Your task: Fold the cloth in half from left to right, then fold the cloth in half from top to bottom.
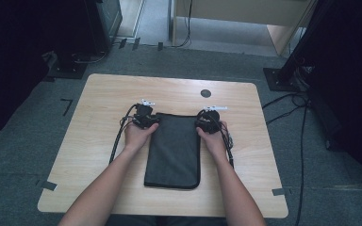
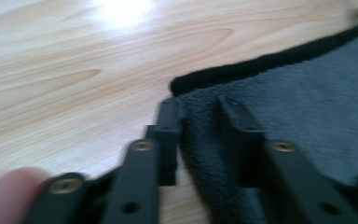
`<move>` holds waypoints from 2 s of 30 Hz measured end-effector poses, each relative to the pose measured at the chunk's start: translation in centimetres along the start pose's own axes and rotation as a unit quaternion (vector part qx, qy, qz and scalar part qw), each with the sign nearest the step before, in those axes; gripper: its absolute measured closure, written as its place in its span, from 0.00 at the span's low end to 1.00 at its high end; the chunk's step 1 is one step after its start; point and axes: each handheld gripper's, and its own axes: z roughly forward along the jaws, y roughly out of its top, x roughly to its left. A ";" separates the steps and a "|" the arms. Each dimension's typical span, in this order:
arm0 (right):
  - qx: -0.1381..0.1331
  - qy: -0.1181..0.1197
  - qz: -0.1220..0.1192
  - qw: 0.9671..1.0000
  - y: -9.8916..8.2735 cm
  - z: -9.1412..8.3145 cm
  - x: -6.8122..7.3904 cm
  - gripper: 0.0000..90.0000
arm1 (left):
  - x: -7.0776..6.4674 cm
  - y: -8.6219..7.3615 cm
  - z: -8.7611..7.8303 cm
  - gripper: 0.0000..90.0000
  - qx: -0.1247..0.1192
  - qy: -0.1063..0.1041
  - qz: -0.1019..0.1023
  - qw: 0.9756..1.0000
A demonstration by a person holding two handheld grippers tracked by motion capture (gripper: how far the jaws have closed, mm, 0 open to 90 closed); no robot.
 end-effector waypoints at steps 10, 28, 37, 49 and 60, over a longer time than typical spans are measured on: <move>-0.003 -0.012 -0.020 1.000 0.1 0.1 0.4 0.96 | 1.2 0.7 -0.3 0.99 0.004 -0.038 -0.015 0.999; -0.121 -0.004 -0.059 0.991 0.3 -6.2 2.3 0.96 | -0.2 0.1 -8.0 0.99 -0.108 -0.084 0.036 0.990; -0.133 0.004 -0.101 0.986 -4.3 -9.4 4.5 0.96 | -2.4 -4.2 -11.1 0.98 -0.117 -0.087 0.078 0.986; -0.127 0.021 -0.124 0.984 -9.4 -11.8 5.4 0.96 | -4.5 -8.8 -13.3 0.98 -0.124 -0.097 0.098 0.983; -0.092 0.047 -0.135 0.986 -13.3 -12.3 5.6 0.95 | -5.3 -12.7 -13.2 0.98 -0.088 -0.103 0.120 0.983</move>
